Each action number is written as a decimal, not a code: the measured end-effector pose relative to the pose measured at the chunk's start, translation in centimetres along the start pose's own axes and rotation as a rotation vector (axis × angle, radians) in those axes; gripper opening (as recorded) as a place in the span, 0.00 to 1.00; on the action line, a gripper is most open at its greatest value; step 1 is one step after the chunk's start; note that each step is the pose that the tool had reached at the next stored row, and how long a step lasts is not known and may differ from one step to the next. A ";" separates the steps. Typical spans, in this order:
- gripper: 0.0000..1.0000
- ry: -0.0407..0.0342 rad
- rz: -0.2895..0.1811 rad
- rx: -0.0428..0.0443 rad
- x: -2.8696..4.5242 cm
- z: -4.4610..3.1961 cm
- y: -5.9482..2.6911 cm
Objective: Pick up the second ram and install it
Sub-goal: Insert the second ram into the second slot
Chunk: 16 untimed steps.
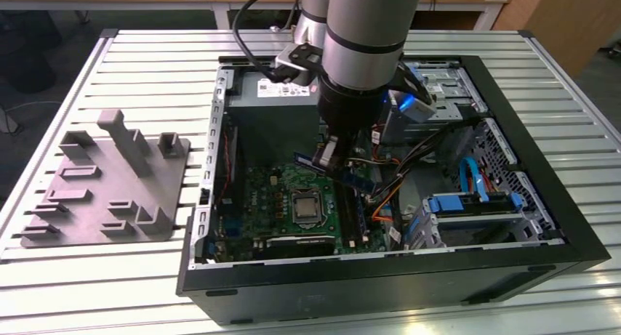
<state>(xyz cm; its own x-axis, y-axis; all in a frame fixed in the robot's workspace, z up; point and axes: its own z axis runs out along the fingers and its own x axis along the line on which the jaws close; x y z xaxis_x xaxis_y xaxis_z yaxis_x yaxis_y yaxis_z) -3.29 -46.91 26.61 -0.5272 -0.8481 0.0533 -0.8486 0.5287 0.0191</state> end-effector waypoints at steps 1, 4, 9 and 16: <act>0.14 0.0005 0.005 0.0001 0.00 0.01 0.00; 0.14 0.0020 0.020 0.0005 0.00 0.03 0.00; 0.14 0.0047 0.044 0.0011 0.00 0.06 0.00; 0.14 0.0087 0.079 0.0022 -0.01 0.11 0.00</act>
<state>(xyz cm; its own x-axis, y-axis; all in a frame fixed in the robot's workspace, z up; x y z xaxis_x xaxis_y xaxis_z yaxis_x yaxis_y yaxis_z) -3.29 -46.91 26.49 -0.5925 -0.8031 0.0633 -0.8042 0.5943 0.0123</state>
